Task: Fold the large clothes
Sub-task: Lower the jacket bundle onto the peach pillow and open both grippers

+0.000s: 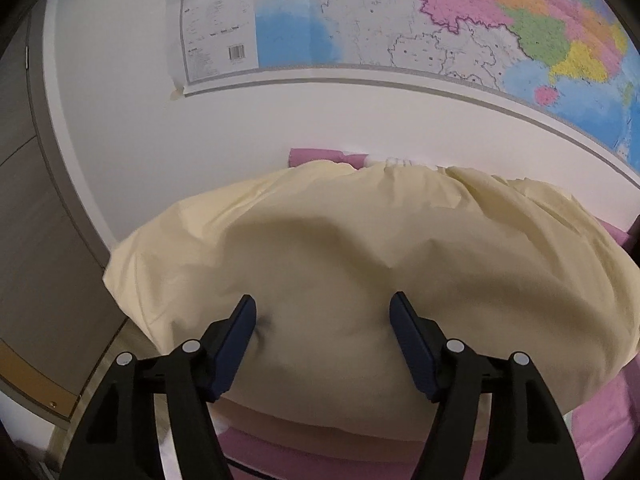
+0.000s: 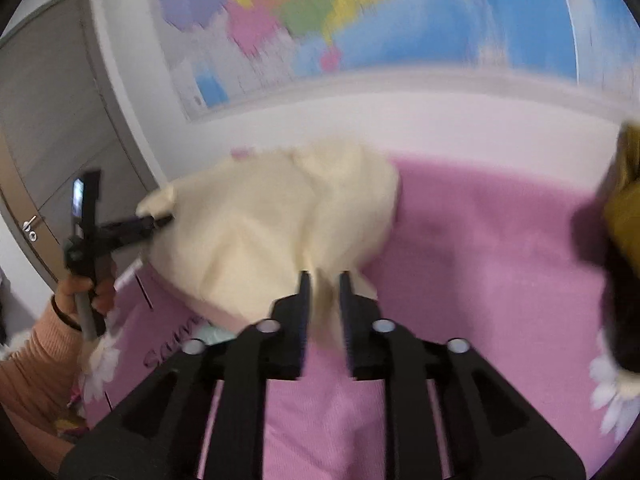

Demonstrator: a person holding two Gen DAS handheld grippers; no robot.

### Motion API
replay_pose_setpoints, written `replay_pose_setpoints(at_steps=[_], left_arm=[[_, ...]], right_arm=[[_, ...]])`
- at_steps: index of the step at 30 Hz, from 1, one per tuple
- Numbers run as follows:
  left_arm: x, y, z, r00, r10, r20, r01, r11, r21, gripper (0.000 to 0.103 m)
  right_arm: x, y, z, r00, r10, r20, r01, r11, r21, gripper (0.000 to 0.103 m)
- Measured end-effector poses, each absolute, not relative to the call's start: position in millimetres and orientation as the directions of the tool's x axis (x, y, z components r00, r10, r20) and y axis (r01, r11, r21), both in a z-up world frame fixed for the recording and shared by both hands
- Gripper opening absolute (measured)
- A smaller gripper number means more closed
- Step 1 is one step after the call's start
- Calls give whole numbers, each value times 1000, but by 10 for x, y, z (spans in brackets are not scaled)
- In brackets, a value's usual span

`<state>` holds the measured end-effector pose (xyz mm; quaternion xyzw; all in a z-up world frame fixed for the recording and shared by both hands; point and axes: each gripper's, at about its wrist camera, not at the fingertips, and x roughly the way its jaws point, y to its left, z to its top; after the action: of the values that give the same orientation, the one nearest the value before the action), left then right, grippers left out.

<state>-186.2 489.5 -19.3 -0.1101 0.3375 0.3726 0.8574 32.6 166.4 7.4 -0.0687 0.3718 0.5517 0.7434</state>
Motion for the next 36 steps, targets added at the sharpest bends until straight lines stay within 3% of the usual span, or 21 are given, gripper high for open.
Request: replay_pose_setpoints(at_steps=[3, 8, 9, 12, 15, 20, 26, 32, 36], left_arm=[[-1937, 4827, -155, 524, 548, -652, -705, 709, 30, 67], [-1857, 4667, -139, 568, 523, -635, -657, 753, 33, 70], [-1839, 4669, -168, 564, 519, -642, -656, 754, 34, 70], [-1836, 4689, -231, 556, 516, -652, -651, 758, 44, 73], [-1874, 4669, -219, 553, 518, -652, -657, 752, 40, 74], [-1929, 4562, -115, 593, 496, -634, -646, 763, -7, 76], [-1918, 4272, -20, 624, 504, -597, -616, 787, 21, 85], [-1854, 4159, -34, 633, 492, -598, -594, 804, 32, 87], [-1803, 4249, -152, 609, 473, -636, -605, 796, 12, 87]], right_arm=[[215, 1800, 269, 121, 805, -580, -906, 328, 267, 45], [280, 2306, 37, 4, 776, -631, -898, 281, 340, 39], [253, 2408, -101, -37, 737, -675, -901, 267, 341, 31], [85, 2519, -435, -72, 622, -780, -931, 239, 277, 30], [128, 2450, -424, -84, 637, -766, -909, 266, 320, 30], [110, 2268, -160, -53, 700, -712, -907, 265, 328, 36], [150, 2268, 48, -25, 766, -642, -890, 275, 364, 54], [235, 2455, -59, 26, 757, -653, -872, 336, 355, 62], [308, 2608, -352, -22, 693, -720, -854, 361, 374, 63]])
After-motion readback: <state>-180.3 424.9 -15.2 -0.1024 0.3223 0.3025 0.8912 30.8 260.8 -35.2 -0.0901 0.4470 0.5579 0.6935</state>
